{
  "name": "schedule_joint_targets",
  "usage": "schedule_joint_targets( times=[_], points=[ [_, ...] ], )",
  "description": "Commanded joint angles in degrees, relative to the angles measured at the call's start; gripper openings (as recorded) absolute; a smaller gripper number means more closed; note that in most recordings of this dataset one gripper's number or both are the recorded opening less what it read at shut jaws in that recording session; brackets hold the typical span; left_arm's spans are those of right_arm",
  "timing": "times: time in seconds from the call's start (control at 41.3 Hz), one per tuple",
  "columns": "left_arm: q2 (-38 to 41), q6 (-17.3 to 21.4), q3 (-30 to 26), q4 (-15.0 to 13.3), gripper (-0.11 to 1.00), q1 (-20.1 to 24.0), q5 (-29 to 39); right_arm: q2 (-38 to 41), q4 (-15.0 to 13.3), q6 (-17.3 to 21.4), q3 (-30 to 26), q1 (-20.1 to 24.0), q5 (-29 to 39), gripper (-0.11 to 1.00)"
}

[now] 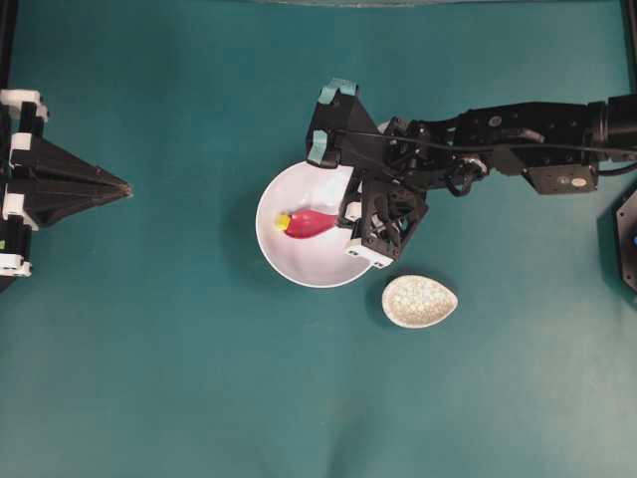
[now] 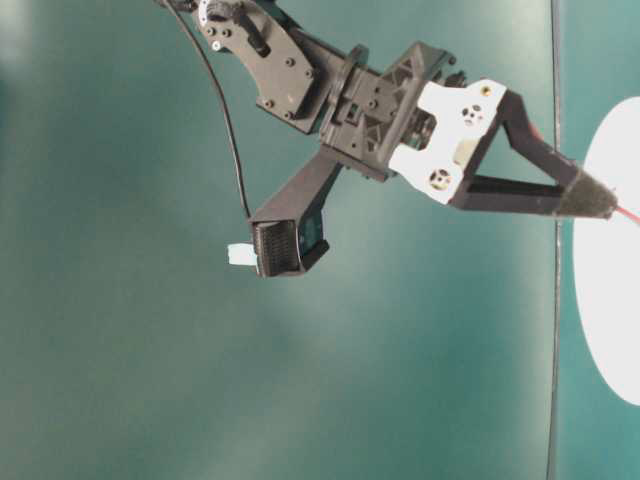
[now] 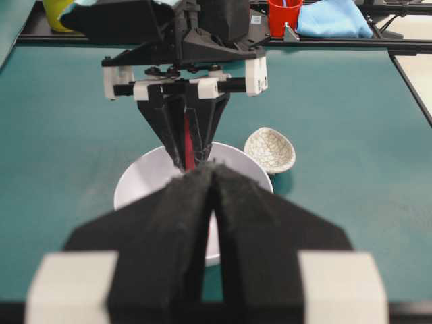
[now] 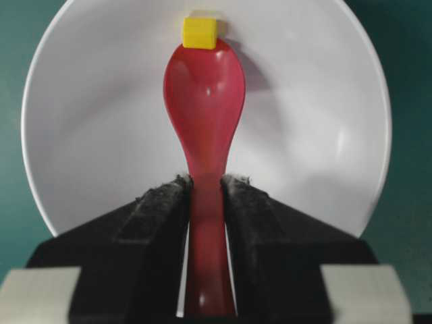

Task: Scoop the yellow hexagonal prism block from the bowl with a spoon using the right arm.
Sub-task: 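Lower the spoon bowl into the white bowl beside the yellow block, then slide the spoon under the yellow block and tilt it up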

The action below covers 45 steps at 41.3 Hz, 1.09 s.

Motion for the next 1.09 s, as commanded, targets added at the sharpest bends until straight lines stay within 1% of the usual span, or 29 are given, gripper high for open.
schedule_joint_targets(
  times=[0.0, 0.266, 0.606, 1.066],
  points=[
    [0.53, -0.09, -0.7, 0.09, 0.01, -0.09, -0.18, -0.7, -0.09, 0.26, -0.09, 0.44, -1.14, 0.24],
    [0.53, -0.09, -0.7, 0.09, 0.01, -0.09, -0.18, -0.79, 0.0, 0.62, 1.58, 0.88, -3.69, 0.24],
    [0.53, -0.09, -0.7, 0.09, 0.01, -0.09, -0.18, -0.35, 0.26, 0.7, 4.13, 1.58, -8.7, 0.24],
    [0.53, -0.18, -0.7, 0.09, 0.01, 0.0, -0.26, 0.26, 0.35, 0.7, 4.39, 1.76, -9.23, 0.24]
  ],
)
